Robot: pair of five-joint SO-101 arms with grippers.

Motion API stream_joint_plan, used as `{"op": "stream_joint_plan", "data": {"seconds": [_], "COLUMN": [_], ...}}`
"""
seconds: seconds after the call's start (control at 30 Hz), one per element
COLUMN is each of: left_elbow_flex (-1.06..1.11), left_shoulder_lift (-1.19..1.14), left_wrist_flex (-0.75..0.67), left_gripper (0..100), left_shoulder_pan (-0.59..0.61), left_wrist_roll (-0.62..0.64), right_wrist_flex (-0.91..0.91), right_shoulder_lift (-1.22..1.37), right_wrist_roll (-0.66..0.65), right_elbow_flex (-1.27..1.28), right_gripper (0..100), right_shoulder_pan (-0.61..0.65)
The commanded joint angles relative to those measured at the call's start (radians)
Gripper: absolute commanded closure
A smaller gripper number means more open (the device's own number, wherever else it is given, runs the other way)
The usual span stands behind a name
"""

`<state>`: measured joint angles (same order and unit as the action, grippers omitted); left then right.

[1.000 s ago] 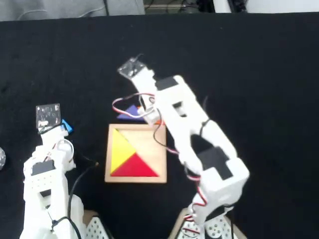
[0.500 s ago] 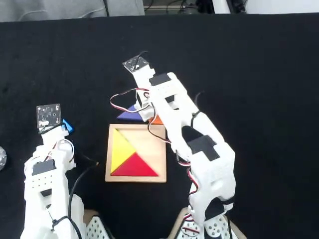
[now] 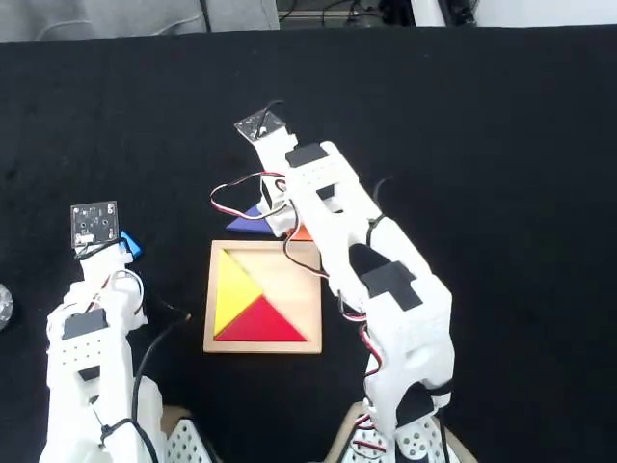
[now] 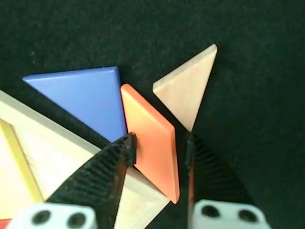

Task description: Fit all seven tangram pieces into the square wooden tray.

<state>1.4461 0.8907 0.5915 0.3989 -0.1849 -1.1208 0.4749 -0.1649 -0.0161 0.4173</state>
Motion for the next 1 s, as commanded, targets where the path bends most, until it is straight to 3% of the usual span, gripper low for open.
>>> {"op": "stream_joint_plan", "data": {"seconds": [0.0, 0.5, 0.8, 0.97], "left_elbow_flex": [-0.005, -0.005, -0.005, -0.005], "left_shoulder_lift": [0.012, 0.012, 0.012, 0.012], "left_wrist_flex": [0.009, 0.009, 0.009, 0.009], "left_gripper": [97, 97, 97, 97], "left_shoulder_pan": [0.007, 0.007, 0.008, 0.008], "left_wrist_roll": [-0.006, -0.006, -0.006, -0.006], "right_wrist_flex": [-0.038, -0.077, -0.048, -0.147], "right_shoulder_lift": [-0.018, -0.038, 0.077, 0.079], "right_wrist_roll": [0.006, 0.0, -0.009, -0.084], "right_elbow_flex": [-0.038, -0.051, -0.125, -0.199], "right_gripper": [82.5, 82.5, 82.9, 93.9], "right_shoulder_pan": [0.018, 0.072, 0.005, -0.018]}}
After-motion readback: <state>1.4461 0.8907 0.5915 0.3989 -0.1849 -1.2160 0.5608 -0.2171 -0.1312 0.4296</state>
